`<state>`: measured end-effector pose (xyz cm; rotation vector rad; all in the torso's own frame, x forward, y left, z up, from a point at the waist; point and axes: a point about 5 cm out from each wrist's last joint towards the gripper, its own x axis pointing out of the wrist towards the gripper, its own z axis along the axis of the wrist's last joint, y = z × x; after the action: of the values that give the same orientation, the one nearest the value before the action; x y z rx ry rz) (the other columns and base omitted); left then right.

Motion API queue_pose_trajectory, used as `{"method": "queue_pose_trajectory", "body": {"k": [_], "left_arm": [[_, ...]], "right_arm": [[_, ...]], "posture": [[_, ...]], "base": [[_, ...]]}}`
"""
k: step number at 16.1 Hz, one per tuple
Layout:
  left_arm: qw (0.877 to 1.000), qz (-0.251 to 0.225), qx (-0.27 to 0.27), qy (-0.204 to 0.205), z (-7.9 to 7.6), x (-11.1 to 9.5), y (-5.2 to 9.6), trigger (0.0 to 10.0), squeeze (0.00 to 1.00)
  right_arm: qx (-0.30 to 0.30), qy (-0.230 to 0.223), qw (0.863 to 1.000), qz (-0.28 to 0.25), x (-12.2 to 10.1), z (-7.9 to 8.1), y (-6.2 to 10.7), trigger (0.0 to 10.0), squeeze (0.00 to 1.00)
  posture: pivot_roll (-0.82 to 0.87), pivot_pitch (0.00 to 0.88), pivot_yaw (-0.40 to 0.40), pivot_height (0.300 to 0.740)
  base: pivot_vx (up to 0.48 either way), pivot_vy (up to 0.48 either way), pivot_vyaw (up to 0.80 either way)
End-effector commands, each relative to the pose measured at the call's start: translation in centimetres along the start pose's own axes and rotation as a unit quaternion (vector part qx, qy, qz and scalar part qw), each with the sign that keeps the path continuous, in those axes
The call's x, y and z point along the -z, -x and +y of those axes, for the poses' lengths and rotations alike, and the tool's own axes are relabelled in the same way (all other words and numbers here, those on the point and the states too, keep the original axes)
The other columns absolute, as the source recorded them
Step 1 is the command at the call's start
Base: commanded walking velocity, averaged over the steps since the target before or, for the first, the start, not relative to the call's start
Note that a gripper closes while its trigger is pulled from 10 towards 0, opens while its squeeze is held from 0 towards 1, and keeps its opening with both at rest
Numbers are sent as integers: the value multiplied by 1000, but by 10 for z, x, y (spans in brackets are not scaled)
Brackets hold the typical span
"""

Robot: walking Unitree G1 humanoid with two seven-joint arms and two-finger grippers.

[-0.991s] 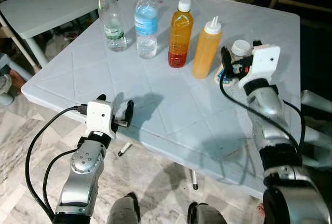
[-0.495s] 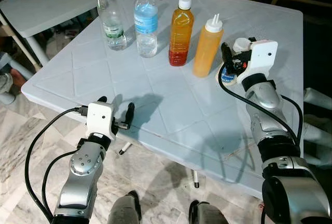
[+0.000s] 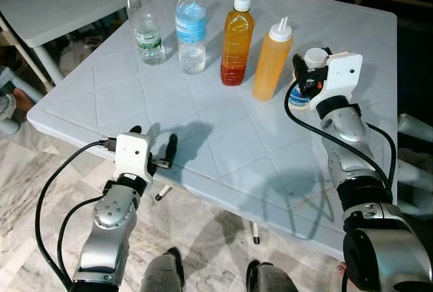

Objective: Restocking fridge

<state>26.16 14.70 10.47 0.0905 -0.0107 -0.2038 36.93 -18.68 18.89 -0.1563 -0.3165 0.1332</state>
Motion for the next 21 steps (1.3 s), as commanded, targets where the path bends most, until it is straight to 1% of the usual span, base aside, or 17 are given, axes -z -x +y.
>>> {"method": "queue_pose_trajectory", "body": {"k": [1, 4, 5, 6, 7, 8, 9, 10, 11, 12, 14, 18, 21], "left_arm": [[1000, 1, -1, -4, 0, -1, 0, 10000, 0], [1000, 2, -7, -2, 1, 0, 0, 10000, 0], [1000, 6, -12, 2, 0, 3, 3, 10000, 0], [1000, 12, -18, 5, 0, 5, 4, 10000, 0], [1000, 16, -22, 7, 0, 6, 5, 10000, 0], [999, 20, -29, 10, 0, 8, 5, 10000, 0], [999, 25, -37, 14, 1, 10, 4, 10000, 0], [999, 27, -43, 17, 2, 11, 2, 10000, 0], [998, 28, -46, 17, 2, 12, 1, 10000, 0], [998, 28, -48, 16, 2, 11, -1, 10000, 0], [998, 26, -51, 18, 2, 10, -6, 10000, 0], [998, 26, -53, 20, 1, 11, -7, 10000, 0], [998, 25, -61, 16, 4, 12, -8, 10000, 0]], "right_arm": [[5, 7, 1000, -5, -2, -4, 1, 0, 0], [9, 7, 1000, -6, 0, 1, 14, 0, 0], [10, 0, 1000, -7, 0, 9, 26, 0, 0], [10, -6, 1000, -6, -1, 15, 34, 0, 0], [9, -12, 1000, -5, -1, 18, 37, 1137, 0], [8, -30, 1000, -2, -1, 26, 48, 10000, 0], [-1, -45, 999, 3, -1, 36, 60, 10000, 0], [-7, -58, 998, 13, 1, 43, 69, 10000, 0], [-12, -63, 998, 25, 3, 48, 76, 10000, 0], [-13, -58, 998, 35, 4, 52, 82, 10000, 0], [-12, -65, 997, 48, 7, 58, 87, 10000, 0], [-19, -81, 995, 58, 6, 60, 89, 10000, 0], [-33, -85, 994, 63, 5, 64, 89, 10000, 0]], "posture": [[114, 175, 32, 740], [114, 164, 16, 740], [109, 157, 11, 740], [107, 154, 10, 740], [105, 151, 9, 740], [102, 144, 4, 740], [92, 139, 4, 740], [86, 132, 5, 740], [85, 125, 3, 740], [81, 119, 2, 740], [75, 106, 0, 740], [77, 100, -7, 740], [77, 98, -15, 740]], "base": [[0, 0, 0], [0, 0, 0], [0, 0, 0], [0, 0, 0], [0, 0, 0], [0, 0, 0], [0, 0, 0], [0, 0, 800], [0, 0, 800], [0, 0, 800], [0, 0, 800], [-271, 0, 800], [0, 0, 800]]}}
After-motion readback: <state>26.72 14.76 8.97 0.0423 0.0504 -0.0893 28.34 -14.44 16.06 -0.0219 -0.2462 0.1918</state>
